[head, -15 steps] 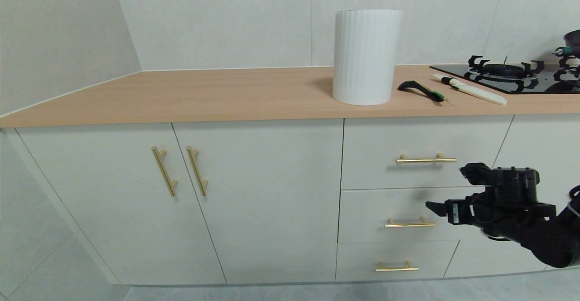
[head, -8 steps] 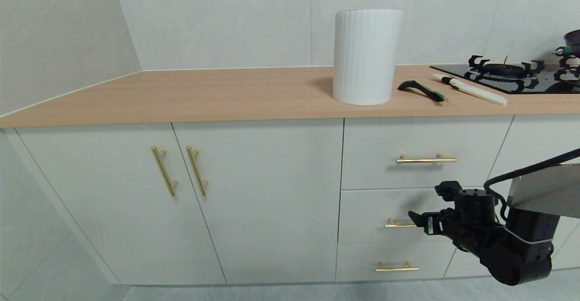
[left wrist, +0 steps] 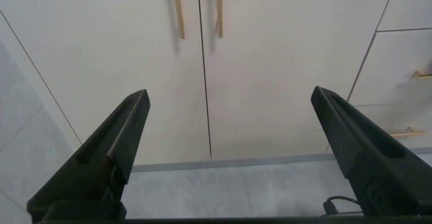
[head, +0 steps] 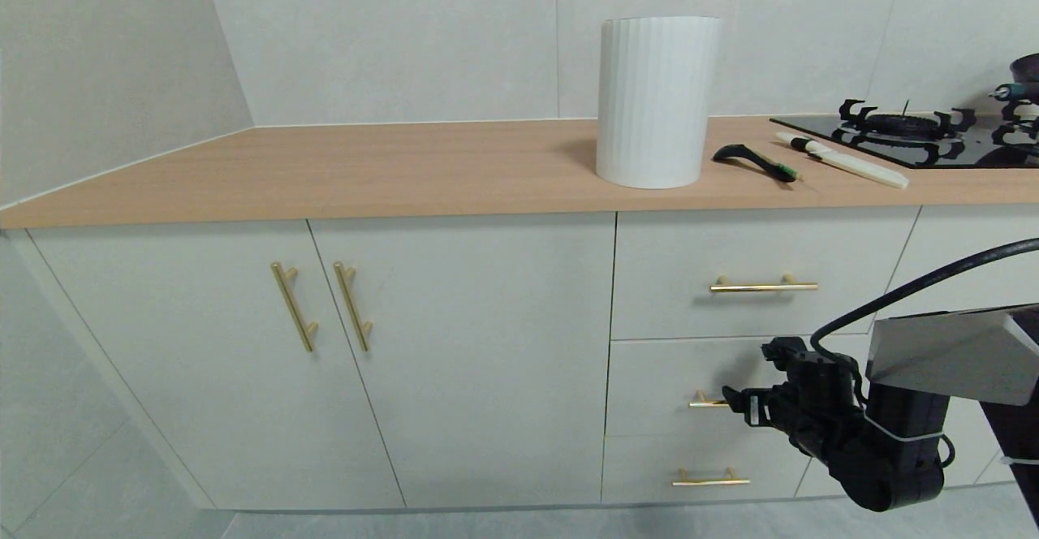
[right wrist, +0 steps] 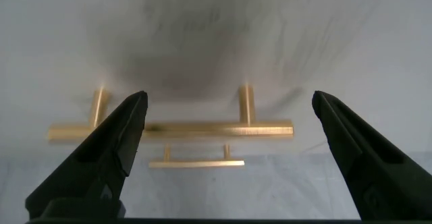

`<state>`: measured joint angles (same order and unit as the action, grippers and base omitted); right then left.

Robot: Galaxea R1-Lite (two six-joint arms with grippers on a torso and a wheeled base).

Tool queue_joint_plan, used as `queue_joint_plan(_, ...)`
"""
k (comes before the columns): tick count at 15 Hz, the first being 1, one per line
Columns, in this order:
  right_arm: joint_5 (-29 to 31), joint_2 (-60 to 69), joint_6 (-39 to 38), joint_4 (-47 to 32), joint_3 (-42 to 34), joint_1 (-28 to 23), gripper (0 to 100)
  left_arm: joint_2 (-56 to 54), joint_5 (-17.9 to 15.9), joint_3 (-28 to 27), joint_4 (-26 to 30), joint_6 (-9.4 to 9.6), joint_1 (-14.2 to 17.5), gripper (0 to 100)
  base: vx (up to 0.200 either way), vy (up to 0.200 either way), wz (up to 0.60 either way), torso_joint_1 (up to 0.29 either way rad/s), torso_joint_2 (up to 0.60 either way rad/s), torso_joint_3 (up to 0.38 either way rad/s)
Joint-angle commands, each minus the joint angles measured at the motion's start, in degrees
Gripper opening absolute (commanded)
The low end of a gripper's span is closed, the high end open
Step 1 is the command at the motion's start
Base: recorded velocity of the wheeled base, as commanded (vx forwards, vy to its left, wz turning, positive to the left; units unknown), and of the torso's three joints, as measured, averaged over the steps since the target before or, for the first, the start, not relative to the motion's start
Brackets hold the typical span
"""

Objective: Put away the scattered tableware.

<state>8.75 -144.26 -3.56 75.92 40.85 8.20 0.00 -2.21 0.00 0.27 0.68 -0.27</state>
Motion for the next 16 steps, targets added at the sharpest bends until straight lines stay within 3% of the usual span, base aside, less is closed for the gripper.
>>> queue_joint_plan(1,0.3,-2.0,-0.7,-0.1,2.4,-0.2,100,0.0,0.0,0.0,0.0,0.02,0.0,100,0.0,0.0,0.0,0.0,0.0,0.0)
queue_joint_plan(12,0.4,-2.5,-0.5,-3.9,1.8,-0.4,100,0.0,0.0,0.0,0.0,0.02,0.0,100,0.0,0.0,0.0,0.0,0.0,0.0)
queue_joint_plan(16,-0.3,3.9,0.0,-5.7,-5.2,-0.1,100,0.0,0.0,0.0,0.0,0.02,0.0,100,0.0,0.0,0.0,0.0,0.0,0.0)
